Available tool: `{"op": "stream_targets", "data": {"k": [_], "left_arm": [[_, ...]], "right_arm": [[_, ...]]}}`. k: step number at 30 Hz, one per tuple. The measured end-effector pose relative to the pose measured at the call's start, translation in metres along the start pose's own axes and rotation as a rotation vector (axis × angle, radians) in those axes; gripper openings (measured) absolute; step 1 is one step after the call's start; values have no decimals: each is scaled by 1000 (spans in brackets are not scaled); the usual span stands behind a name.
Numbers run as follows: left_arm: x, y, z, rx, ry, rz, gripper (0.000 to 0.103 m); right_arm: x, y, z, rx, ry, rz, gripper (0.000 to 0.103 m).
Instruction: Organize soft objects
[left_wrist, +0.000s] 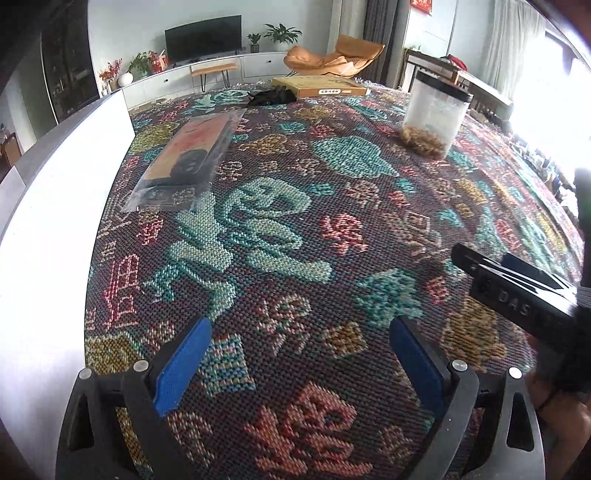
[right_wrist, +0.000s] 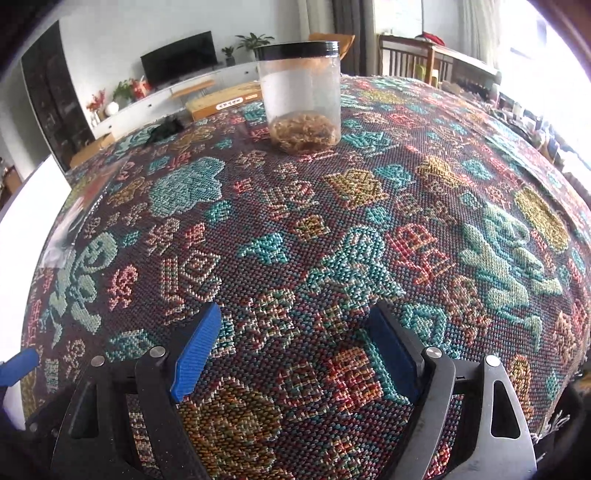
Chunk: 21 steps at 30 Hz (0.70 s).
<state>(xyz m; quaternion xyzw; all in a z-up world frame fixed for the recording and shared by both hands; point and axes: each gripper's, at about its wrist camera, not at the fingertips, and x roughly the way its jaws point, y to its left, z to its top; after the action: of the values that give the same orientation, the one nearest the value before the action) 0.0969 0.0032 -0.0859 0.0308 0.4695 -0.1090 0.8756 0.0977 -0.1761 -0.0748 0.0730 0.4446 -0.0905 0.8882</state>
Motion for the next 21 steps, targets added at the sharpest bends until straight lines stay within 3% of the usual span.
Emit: {"op": "stream_targets", "data": {"k": [4,8,21], "left_arm": [[24,6,3,17,27,33,99],[23,8,-2,10,-26,35,103],[25,8,-1,10,-25,34,103]], "right_arm": [[4,10,-3,-44,9,-32,90],[5,10,-4,-47,9,-31,92],[6,11,-4,-49,10,-32,93]]}}
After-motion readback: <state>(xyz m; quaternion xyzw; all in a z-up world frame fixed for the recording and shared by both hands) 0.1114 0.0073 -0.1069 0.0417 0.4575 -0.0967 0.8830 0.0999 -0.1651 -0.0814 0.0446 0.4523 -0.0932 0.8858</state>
